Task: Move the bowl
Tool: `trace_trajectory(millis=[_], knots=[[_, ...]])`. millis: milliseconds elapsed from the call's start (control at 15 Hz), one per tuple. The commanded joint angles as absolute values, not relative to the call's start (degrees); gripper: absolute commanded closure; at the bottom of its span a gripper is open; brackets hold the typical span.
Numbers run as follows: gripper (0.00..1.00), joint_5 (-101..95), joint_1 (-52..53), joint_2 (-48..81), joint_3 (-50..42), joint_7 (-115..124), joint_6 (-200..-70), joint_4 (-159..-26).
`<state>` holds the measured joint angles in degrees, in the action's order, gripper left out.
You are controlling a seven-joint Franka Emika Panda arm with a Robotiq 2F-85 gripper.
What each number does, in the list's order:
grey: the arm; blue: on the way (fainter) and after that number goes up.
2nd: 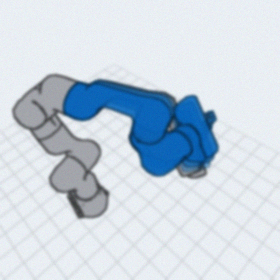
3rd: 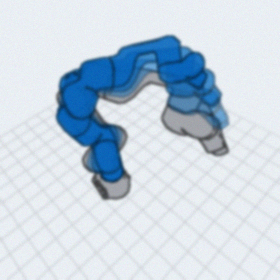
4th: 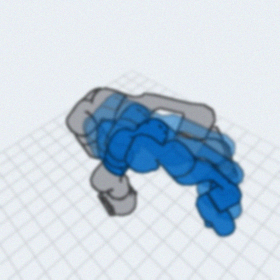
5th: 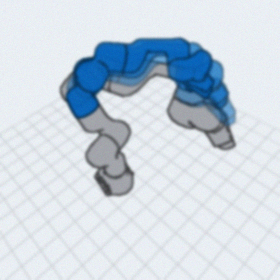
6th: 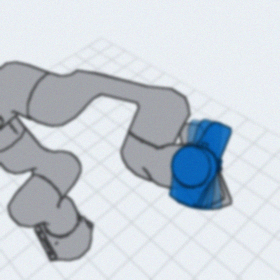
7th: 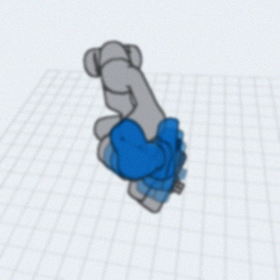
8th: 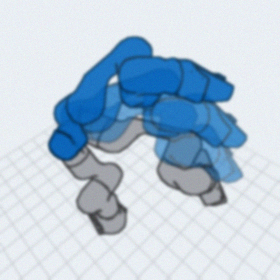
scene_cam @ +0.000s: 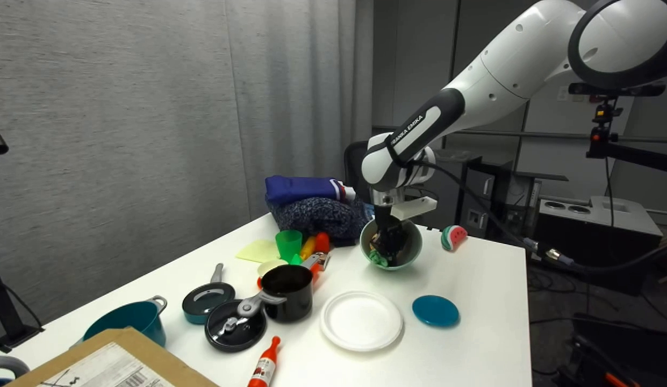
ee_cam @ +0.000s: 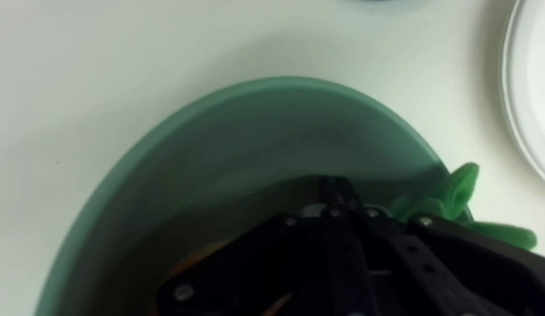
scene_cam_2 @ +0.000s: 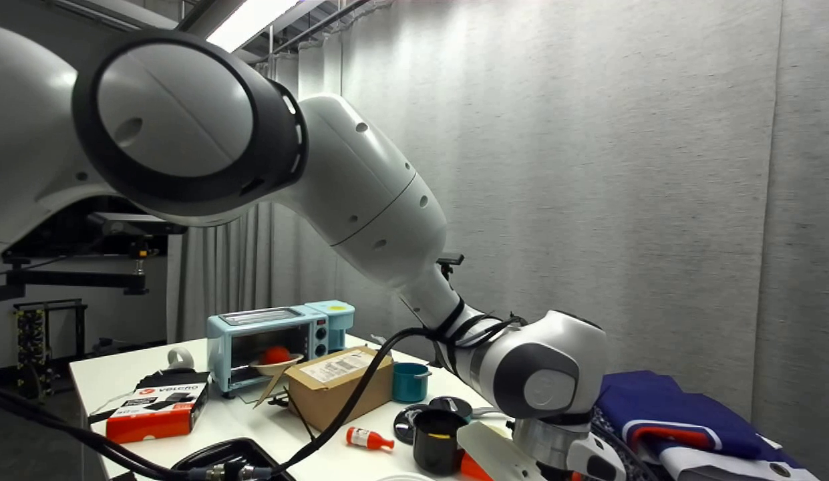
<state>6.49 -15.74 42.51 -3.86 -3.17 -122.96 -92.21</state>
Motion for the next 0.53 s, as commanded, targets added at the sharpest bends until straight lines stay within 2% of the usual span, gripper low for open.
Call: trace_trajectory(millis=[0,467], knots=[[1.00,9.8,-18.3,45.0,-1.1,-10.6,-117.0,-87.4],[1.00,12.1,-17.5,47.0,3.0,-21.3,-106.8,-83.9]])
